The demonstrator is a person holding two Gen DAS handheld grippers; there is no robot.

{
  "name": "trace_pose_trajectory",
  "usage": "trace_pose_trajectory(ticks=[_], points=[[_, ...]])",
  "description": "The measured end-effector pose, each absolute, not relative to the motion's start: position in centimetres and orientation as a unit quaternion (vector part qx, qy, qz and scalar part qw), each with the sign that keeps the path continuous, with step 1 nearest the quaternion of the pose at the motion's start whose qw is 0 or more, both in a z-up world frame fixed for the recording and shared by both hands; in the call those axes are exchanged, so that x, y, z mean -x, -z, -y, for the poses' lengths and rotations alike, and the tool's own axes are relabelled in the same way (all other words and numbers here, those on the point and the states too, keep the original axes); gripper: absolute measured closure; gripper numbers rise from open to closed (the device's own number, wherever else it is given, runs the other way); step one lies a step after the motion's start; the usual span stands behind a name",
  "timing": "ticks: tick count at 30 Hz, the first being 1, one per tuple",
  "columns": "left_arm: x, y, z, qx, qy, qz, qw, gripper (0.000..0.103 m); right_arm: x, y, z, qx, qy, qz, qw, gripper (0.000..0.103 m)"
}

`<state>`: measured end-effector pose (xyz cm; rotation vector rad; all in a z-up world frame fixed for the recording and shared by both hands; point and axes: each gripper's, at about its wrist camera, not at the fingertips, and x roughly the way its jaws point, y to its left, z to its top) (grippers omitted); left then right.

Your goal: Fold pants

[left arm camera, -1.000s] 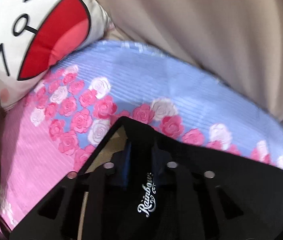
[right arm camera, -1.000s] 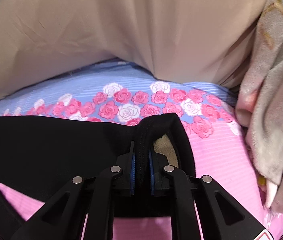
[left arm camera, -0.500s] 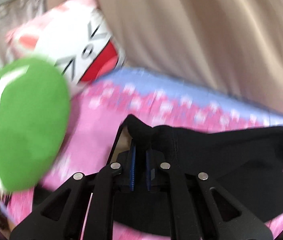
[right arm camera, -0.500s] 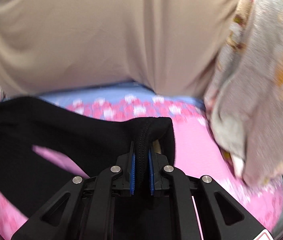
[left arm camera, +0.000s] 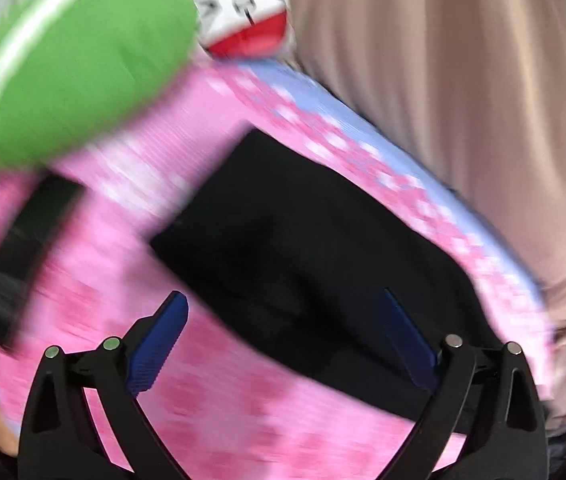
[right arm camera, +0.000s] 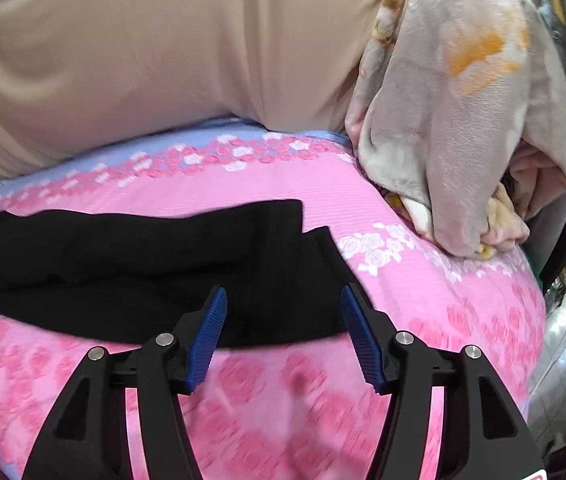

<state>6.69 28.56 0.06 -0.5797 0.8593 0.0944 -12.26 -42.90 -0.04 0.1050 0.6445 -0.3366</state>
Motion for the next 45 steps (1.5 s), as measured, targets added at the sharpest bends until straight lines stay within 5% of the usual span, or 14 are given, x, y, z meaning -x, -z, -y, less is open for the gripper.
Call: trace_pose_trajectory(ticks=[5, 6, 7, 9, 13, 25, 26, 27, 28, 35, 39, 42, 45], points=[[-10.1, 2.7, -29.0, 0.380, -0.015, -0.429, 0.819, 0.018, 14.6, 0.0, 39.8, -0.076, 0.129, -0.308, 0.939, 0.043], [-10.8, 2.9, -29.1, 0.386, -0.017, -0.437, 0.812, 0.038, 14.7, 0.1, 39.4, -0.081, 0.122, -0.309, 0.940, 0.042], [-11.2, 3.0, -29.1, 0.387, -0.014, -0.442, 0.809, 0.071, 14.7, 0.3, 38.9, -0.091, 0.110, -0.313, 0.939, 0.042], [-11.9, 2.3, -28.9, 0.373, -0.007, -0.453, 0.810, 0.094, 14.5, 0.7, 38.2, -0.108, 0.098, -0.313, 0.938, 0.042], [-9.0, -1.0, -29.1, 0.347, 0.013, -0.418, 0.839, 0.094, 14.2, 0.8, 37.4, -0.161, 0.060, -0.307, 0.936, 0.042], [-9.2, 4.0, -30.3, 0.352, -0.027, -0.470, 0.809, 0.094, 2.6, 1.9, 39.9, -0.216, 0.069, -0.364, 0.903, 0.043], [-9.5, 3.8, -30.3, 0.347, -0.028, -0.471, 0.811, 0.094, 1.6, 2.4, 39.9, -0.207, 0.078, -0.373, 0.901, 0.046], [-9.6, 3.5, -30.2, 0.341, -0.030, -0.472, 0.812, 0.094, 0.3, 2.9, 39.7, -0.191, 0.086, -0.384, 0.899, 0.066], [-9.9, 3.2, -30.1, 0.336, -0.030, -0.472, 0.815, 0.094, -0.5, 3.0, 39.5, -0.172, 0.096, -0.388, 0.900, 0.099], [-9.5, 0.9, -30.7, 0.309, -0.028, -0.462, 0.831, 0.094, 7.0, -5.2, 40.8, -0.124, 0.083, -0.249, 0.957, 0.100], [-8.9, 4.0, -31.0, 0.307, -0.043, -0.490, 0.814, 0.093, 10.9, 1.1, 43.8, -0.122, 0.153, -0.357, 0.913, 0.075], [-8.6, 4.2, -31.0, 0.312, -0.046, -0.481, 0.818, 0.091, 14.3, 4.6, 46.7, -0.192, 0.175, -0.386, 0.885, 0.075], [-8.9, 4.0, -30.7, 0.303, -0.054, -0.486, 0.818, 0.091, 15.5, 3.2, 48.0, -0.252, 0.152, -0.340, 0.893, 0.040]])
